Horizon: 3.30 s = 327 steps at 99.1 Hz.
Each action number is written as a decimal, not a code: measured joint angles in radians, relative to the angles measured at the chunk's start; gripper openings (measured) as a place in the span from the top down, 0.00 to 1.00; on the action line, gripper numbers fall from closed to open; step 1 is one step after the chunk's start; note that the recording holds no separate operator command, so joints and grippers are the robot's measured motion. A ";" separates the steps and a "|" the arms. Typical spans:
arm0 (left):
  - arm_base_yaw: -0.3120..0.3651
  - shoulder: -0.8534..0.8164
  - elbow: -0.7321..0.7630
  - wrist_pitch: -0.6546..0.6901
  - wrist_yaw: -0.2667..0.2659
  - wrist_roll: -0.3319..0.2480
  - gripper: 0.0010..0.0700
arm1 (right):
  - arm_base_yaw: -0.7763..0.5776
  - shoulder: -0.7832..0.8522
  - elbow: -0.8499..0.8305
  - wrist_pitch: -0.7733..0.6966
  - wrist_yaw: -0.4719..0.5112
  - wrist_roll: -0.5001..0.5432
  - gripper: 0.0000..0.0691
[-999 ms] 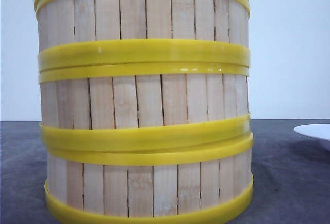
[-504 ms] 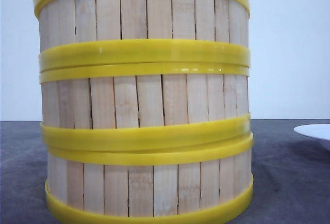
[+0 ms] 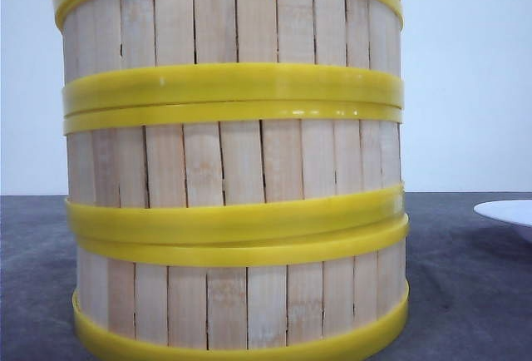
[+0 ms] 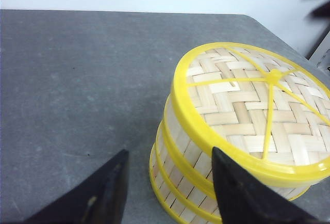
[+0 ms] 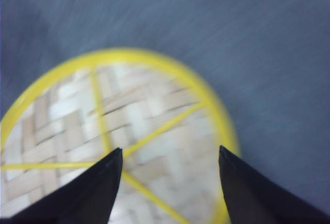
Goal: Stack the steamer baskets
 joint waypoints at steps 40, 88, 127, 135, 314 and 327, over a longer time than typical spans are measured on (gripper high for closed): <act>0.000 0.000 -0.001 0.051 0.000 0.012 0.58 | 0.000 -0.341 -0.010 -0.005 0.278 0.004 0.48; 0.000 0.000 -0.089 0.112 0.000 0.025 0.58 | 0.000 -0.800 -0.597 0.069 0.395 0.176 0.48; 0.000 0.000 -0.089 0.111 0.000 0.026 0.83 | 0.000 -0.880 -0.695 0.113 0.396 0.236 0.79; 0.000 0.000 -0.089 0.111 0.000 0.026 0.94 | 0.000 -0.880 -0.695 0.113 0.396 0.236 0.93; 0.336 -0.004 -0.242 0.295 -0.049 0.100 0.98 | 0.001 -0.879 -0.695 0.114 0.414 0.237 0.99; 0.427 -0.029 -0.364 0.406 -0.050 0.106 0.98 | 0.001 -0.879 -0.695 0.114 0.414 0.237 0.99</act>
